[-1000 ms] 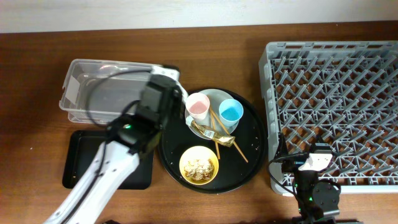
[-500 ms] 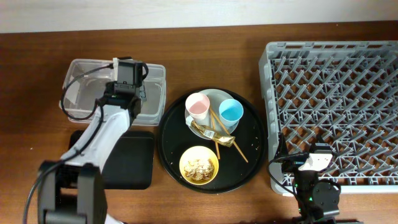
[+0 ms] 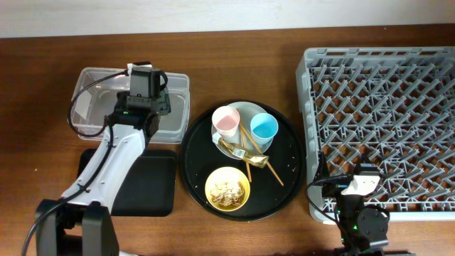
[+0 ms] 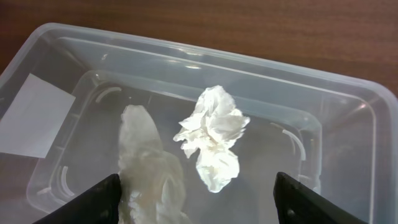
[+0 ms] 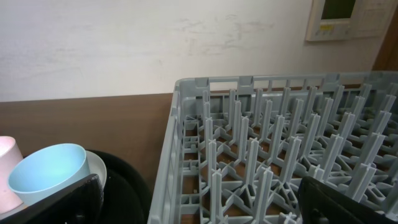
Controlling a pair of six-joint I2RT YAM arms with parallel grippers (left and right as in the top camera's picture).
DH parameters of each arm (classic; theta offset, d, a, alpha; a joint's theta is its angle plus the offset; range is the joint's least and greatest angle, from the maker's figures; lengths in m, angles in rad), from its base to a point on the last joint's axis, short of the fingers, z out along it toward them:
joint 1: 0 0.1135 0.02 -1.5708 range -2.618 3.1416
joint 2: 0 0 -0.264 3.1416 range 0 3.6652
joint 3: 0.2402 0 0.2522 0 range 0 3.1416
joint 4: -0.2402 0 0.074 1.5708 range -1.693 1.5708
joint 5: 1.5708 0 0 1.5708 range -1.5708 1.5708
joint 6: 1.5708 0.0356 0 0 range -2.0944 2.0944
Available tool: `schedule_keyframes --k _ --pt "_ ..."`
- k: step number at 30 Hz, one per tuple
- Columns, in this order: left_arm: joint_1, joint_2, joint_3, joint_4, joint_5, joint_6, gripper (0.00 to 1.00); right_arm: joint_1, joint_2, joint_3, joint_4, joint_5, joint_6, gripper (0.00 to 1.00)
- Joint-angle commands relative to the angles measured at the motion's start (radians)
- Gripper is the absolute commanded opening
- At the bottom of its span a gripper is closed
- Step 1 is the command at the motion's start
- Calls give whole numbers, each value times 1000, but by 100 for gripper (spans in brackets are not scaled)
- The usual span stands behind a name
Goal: Sort waste into correct bins and load items into the dishwasher rack
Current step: 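Carry the tissue left and release it into the clear plastic bin, then move the left gripper back to the gold wrapper on the plate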
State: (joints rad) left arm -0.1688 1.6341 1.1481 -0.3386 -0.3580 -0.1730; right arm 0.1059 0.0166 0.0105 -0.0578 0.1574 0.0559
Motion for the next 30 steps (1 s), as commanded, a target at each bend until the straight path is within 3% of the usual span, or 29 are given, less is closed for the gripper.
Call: schedule_keyframes --k 1,2,4,9,10,12,13,14,19,26,30 --pt "-1 -17 3 1 26 7 50 5 -4 -5 -7 12 5 98" --pt "-1 -17 3 -1 26 6 26 5 -4 -5 -7 12 5 99" --pt "-1 -17 3 -14 26 7 1 5 -4 -5 -7 12 5 98" --pt "-1 -17 3 -44 26 7 1 5 -4 -5 -7 12 5 98" --pt "-1 -17 3 -45 26 7 12 5 -4 -5 -7 12 5 98" --pt "-1 -17 3 -44 26 7 81 5 -4 -5 -7 12 5 98" --pt "-1 -17 3 -44 26 7 95 5 -4 -5 -7 12 5 98" --pt "-1 -18 3 -44 26 7 99 5 -4 -5 -7 12 5 98" --pt "-1 -50 3 -51 43 7 99 5 -4 -5 -7 12 5 98" --pt "-87 -227 3 -134 353 4 99 5 -4 -5 -7 12 5 98" --pt "-195 -314 3 -224 491 -103 99 5 -4 -5 -7 12 5 98"
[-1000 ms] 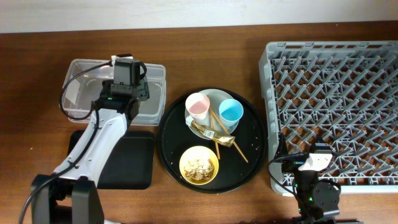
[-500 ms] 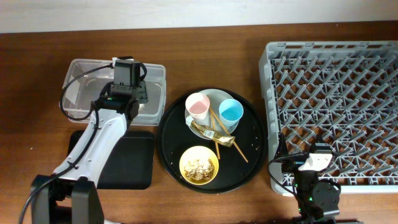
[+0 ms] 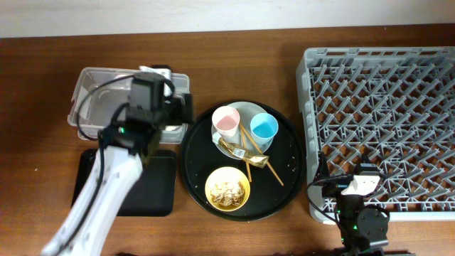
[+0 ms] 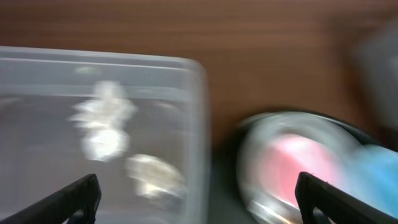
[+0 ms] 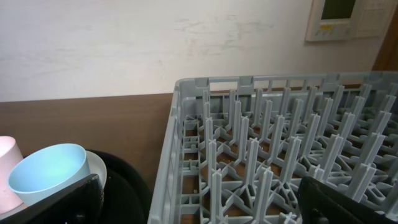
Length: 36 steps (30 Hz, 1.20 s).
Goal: Sort waste into correct bins and load items into the dishwasher rack
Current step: 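Move the left gripper back to the gold wrapper on the plate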
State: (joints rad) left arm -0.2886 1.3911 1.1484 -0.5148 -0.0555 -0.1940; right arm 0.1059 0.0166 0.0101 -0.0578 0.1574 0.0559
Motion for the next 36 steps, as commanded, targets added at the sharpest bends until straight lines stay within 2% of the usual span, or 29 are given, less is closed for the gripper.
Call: schedule_keyframes --k 1,7,10,11,12,14,15,16,20,23,26,36 --pt "-100 -81 3 -62 221 -95 99 5 -4 -5 -7 12 5 98" --pt "-245 -92 2 -104 344 -105 99 5 -4 -5 -7 12 5 99" --pt "-285 -92 2 -104 348 -128 92 5 -4 -5 -7 12 5 98" --pt "-304 -90 1 -104 348 -187 89 5 -4 -5 -7 12 5 98" --pt "-319 -87 -1 -104 347 -245 80 5 -4 -5 -7 12 5 98" --pt "-346 -77 -2 -114 326 -355 67 5 -4 -5 -7 12 5 98" --pt "-366 -68 -2 -135 281 -455 60 5 -4 -5 -7 12 5 98" --pt "-383 -60 -2 -154 238 -528 59 5 -4 -5 -7 12 5 98" --pt "-460 4 -2 -183 68 -723 59 5 -4 -5 -7 12 5 98" --pt "-497 71 -2 -181 28 -835 57 5 -4 -5 -7 12 5 99" --pt "-500 134 -2 -178 29 -869 57 5 -4 -5 -7 12 5 98" --pt "-500 305 -2 -88 29 -868 55 5 -4 -5 -7 12 5 98"
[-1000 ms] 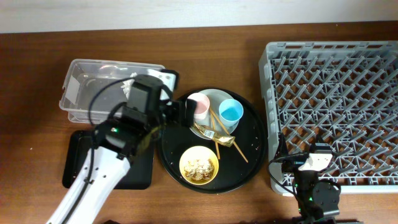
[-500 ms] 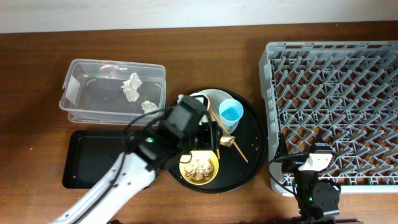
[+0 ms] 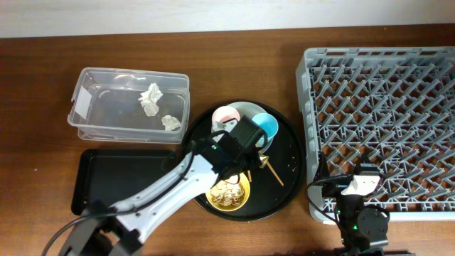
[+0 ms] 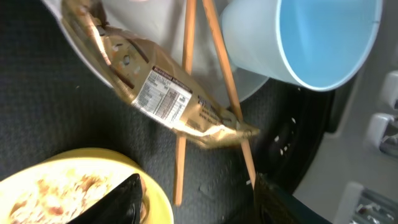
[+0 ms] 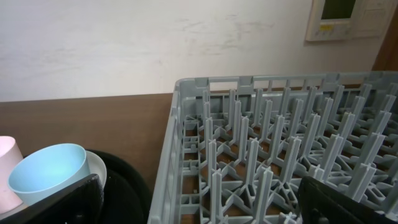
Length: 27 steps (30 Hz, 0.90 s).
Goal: Sort waste into correct bins and load items into the dishwasher rack
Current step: 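Move the left gripper back to the gold wrapper on the plate, then grasp the gold snack wrapper on the plate with the left gripper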
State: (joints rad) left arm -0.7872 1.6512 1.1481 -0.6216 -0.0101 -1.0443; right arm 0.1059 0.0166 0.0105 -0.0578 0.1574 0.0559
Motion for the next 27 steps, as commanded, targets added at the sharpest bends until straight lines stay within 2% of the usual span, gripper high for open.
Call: schedule_keyframes --k 1,17,19,27 --pt "-2 56 -1 23 -17 -18 52 5 -4 -5 -7 12 5 98" --pt "-2 107 -1 83 -178 -37 51 5 -4 -5 -7 12 5 98" --pt "-2 107 -1 84 -190 -68 51 5 -4 -5 -7 12 5 98" --pt "-2 107 -2 83 -190 -70 50 5 -4 -5 -7 12 5 99"
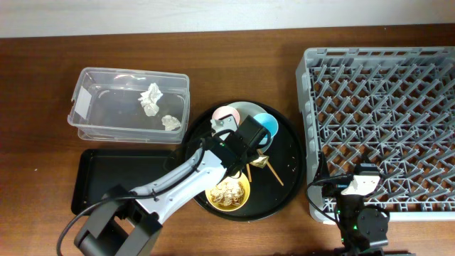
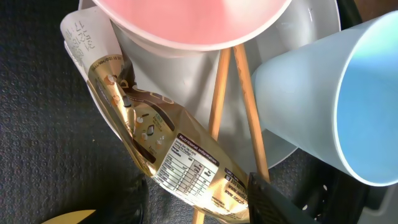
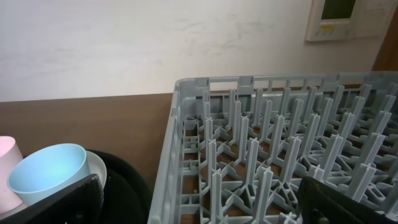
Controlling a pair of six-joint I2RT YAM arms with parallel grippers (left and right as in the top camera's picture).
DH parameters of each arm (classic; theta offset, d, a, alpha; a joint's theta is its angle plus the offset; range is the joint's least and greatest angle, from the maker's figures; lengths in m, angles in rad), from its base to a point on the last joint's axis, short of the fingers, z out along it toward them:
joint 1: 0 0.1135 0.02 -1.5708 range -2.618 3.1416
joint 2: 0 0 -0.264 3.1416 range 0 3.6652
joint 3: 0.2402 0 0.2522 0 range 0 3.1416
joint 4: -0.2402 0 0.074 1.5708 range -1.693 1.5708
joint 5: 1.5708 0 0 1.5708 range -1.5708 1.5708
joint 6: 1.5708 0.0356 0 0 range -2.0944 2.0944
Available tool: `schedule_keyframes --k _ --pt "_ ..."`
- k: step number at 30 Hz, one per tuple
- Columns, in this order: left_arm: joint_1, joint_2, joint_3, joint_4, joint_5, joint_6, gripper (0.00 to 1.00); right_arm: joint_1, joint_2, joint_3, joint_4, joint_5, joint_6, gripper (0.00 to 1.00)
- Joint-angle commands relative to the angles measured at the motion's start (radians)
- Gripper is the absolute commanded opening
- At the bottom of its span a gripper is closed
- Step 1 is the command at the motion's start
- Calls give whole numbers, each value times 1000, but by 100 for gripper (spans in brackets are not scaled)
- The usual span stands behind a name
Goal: Sort waste into correct bins and load items into the dishwasher rack
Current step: 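Grasp the gold snack wrapper on the plate with the left gripper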
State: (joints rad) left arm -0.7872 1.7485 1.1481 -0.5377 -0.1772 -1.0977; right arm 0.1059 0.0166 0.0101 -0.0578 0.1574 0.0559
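Note:
A gold snack wrapper (image 2: 163, 154) lies across the rim of a white plate (image 2: 186, 84) on the round black tray (image 1: 288, 181). Two wooden chopsticks (image 2: 216, 109) lie under it. A pink cup (image 2: 189, 22) and a blue cup (image 2: 333, 109) stand on the plate. My left gripper (image 2: 199, 210) hangs open just above the wrapper's lower end, one finger on each side. In the overhead view the left gripper (image 1: 250, 151) is over the tray's middle. My right gripper (image 3: 199, 211) rests open at the near left corner of the grey dishwasher rack (image 3: 267, 168).
A yellow bowl of food scraps (image 1: 227, 190) sits at the front of the round tray. A clear bin (image 1: 92, 107) holding crumpled tissues (image 1: 150, 97) stands at the back left, with a flat black tray (image 1: 135, 185) in front of it.
My left gripper has come down closer to the gold wrapper, which now fills more of the wrist view; the yellow bowl has slipped nearly out of that view. The right arm has not moved.
My left gripper stood open over the clear bin with two tissues lying in it. Then it was further right, at the bin's edge beside the pink cup. Then it was over the round tray above wrapper and chopsticks, and now hangs lower over the wrapper.

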Motion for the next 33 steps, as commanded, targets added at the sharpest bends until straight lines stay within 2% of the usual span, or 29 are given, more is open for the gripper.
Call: schedule_keyframes --k 1,7,19,20,24,30,33 --pt "-2 12 -2 -1 -23 -16 50 5 -4 -5 -7 12 5 98" --pt "-2 58 -2 5 -23 -16 44 5 -4 -5 -7 12 5 98" --pt "-2 76 -2 14 -29 -16 43 5 -4 -5 -7 12 5 98" --pt "-2 76 -2 14 -29 -16 40 5 -4 -5 -7 12 5 98" --pt "-2 76 -2 14 -29 -16 39 5 -4 -5 -7 12 5 98" --pt "-2 76 -2 14 -29 -16 25 5 -4 -5 -7 12 5 99" --pt "-2 76 -2 14 -29 -16 12 5 -4 -5 -7 12 5 98"
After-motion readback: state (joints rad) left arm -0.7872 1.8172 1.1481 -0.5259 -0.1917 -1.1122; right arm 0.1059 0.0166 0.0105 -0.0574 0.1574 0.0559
